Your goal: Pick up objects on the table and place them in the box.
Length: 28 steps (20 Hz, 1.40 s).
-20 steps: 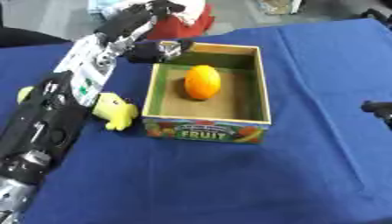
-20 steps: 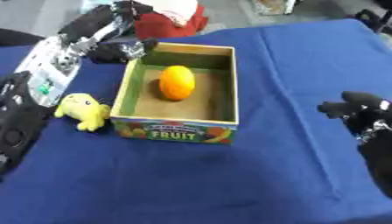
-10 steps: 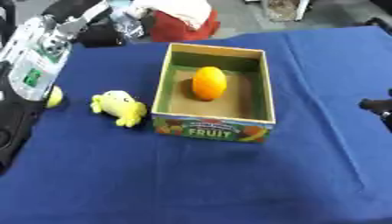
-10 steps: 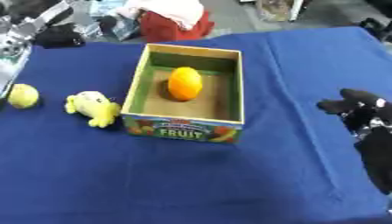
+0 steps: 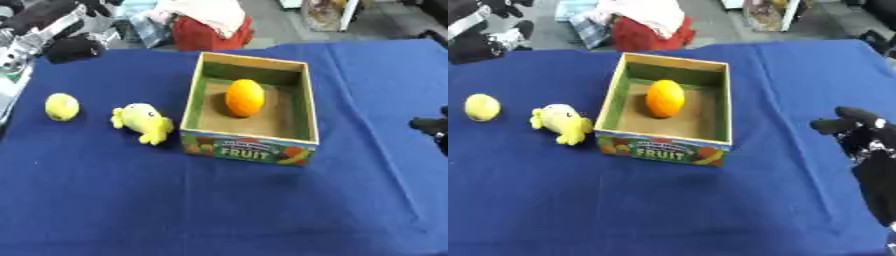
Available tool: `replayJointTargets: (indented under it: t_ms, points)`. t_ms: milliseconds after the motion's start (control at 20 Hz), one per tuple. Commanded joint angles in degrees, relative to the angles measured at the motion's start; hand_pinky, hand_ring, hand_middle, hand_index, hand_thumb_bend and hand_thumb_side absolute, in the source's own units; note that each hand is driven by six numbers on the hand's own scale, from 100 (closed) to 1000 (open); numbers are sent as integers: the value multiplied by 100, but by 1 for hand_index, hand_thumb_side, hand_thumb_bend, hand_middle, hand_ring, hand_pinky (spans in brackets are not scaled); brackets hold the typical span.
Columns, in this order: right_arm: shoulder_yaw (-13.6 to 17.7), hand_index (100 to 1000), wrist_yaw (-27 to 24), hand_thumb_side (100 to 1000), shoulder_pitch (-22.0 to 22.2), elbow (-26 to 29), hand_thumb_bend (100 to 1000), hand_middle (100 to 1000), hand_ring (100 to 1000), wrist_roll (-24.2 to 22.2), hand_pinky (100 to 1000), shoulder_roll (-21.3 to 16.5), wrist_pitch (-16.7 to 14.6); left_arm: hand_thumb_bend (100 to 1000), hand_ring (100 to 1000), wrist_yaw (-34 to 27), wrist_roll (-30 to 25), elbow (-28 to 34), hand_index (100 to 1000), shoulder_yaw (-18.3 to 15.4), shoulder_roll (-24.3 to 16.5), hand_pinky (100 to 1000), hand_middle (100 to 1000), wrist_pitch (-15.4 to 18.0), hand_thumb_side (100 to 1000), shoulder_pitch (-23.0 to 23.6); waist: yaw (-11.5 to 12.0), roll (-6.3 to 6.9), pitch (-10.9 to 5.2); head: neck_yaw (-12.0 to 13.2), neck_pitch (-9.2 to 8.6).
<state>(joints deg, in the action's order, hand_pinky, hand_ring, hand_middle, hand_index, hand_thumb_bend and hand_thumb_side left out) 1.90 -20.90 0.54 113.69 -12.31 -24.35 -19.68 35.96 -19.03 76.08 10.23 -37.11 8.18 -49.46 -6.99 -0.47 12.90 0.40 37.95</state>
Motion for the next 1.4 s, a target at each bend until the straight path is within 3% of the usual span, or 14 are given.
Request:
replayJointTargets:
  t_ms: [50,700,900,1050,1100,1400]
  points:
    - [67,838,83,1000,-10,90,100,623,783,45,949,-47,-17,100,833,191,-30,-143,985,-151,-275,840,875,-47,902,-34,13,2,-104,-30,-63]
    - [44,838,296,1000,49,90,100,623,784,133,950,58,-45,100,831,743,8,-1443,969,-456,-318,836,856,-153,811,37,-12,-11,-47,-49,-169]
    - [35,838,335,1000,59,90,100,621,784,152,950,78,-53,182,846,887,-141,-1574,977,-468,-336,852,867,-97,886,67,-10,-27,-39,-105,-135]
    - [31,838,350,1000,63,90,100,621,784,160,950,85,-54,189,847,957,-234,-1608,978,-488,-340,853,868,-59,891,74,-9,-31,-39,-131,-124]
    - [30,838,353,1000,63,90,100,621,784,162,950,87,-54,343,869,973,-254,-1617,1000,-490,-343,879,881,-53,995,80,-9,-31,-38,-136,-129]
    - [40,839,366,1000,66,90,100,622,785,178,951,117,-36,384,876,1302,-553,-1749,999,-524,-408,887,872,-14,993,161,-1,-28,-32,-174,-159]
